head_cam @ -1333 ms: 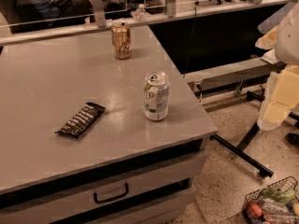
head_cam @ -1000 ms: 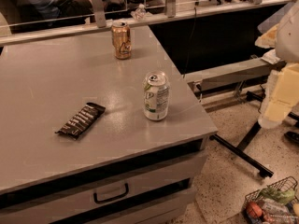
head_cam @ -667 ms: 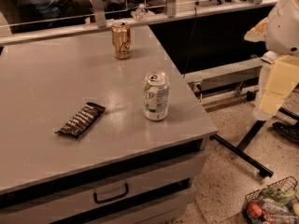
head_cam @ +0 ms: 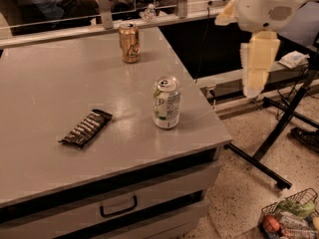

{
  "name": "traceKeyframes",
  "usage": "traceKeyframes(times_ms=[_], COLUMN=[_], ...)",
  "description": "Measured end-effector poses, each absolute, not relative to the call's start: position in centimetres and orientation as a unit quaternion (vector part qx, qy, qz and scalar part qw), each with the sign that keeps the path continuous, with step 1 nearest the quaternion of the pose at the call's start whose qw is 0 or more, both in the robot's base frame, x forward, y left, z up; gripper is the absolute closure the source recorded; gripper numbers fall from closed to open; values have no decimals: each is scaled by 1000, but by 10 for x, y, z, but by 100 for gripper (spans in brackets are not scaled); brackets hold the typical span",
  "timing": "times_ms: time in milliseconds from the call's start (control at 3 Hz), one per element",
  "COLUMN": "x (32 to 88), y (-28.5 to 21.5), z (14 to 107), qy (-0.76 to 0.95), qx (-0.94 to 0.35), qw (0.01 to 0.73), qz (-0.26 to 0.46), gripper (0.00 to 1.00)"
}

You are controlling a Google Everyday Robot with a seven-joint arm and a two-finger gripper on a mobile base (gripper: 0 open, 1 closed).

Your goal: Move rxbar chocolate near 7up can

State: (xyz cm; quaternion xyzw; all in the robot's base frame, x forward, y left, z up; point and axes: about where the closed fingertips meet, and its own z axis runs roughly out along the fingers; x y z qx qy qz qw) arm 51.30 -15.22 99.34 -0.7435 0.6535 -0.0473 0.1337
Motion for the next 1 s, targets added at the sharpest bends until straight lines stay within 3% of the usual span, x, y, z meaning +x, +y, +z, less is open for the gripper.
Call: traceKeyframes(times_ms=[1000], x=[531], y=[-36], z=[1018], qy=[526], qx=[-811], qw=[249], qz=[-52], gripper=[0])
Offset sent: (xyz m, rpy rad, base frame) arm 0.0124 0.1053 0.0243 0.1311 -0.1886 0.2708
